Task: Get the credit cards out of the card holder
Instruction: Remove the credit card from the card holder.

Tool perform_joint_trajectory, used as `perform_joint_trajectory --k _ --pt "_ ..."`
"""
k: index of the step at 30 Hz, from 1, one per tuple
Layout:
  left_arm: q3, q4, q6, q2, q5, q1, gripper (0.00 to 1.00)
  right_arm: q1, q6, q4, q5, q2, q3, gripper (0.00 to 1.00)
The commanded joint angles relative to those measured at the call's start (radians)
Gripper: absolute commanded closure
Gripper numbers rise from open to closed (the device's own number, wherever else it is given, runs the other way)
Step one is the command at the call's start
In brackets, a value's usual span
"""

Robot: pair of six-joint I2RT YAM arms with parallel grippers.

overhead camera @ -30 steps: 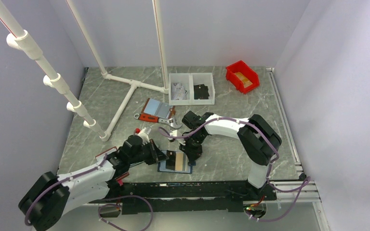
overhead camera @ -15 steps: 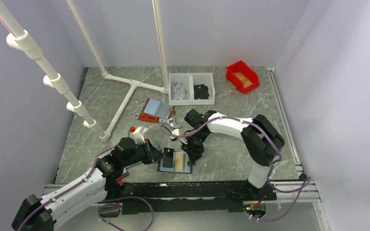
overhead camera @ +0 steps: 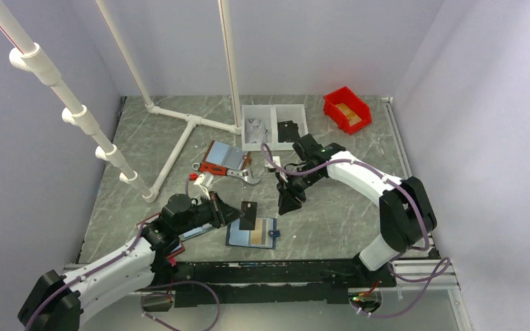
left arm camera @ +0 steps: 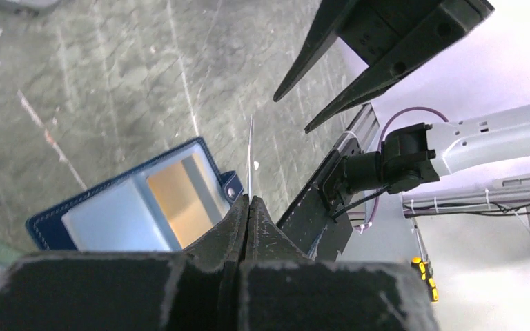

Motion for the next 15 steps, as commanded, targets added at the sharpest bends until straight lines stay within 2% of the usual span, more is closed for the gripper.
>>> perform_joint_trajectory --k 1,7,15 --pt "0.023 0.225 0.061 0.045 0.051 0.0 1.0 -0.053 0.025 0.017 -0.135 -0.061 0.02 0.58" --pt "0.028 0.385 0.08 0.107 0.035 -0.011 1.0 -0.112 0.149 0.104 -0.225 -0.08 -0.014 0.43" --pt "0.056 0.474 0.09 0.206 -0.002 -0.047 1.0 -0.135 0.258 0.186 -0.349 -0.052 -0.04 0.4"
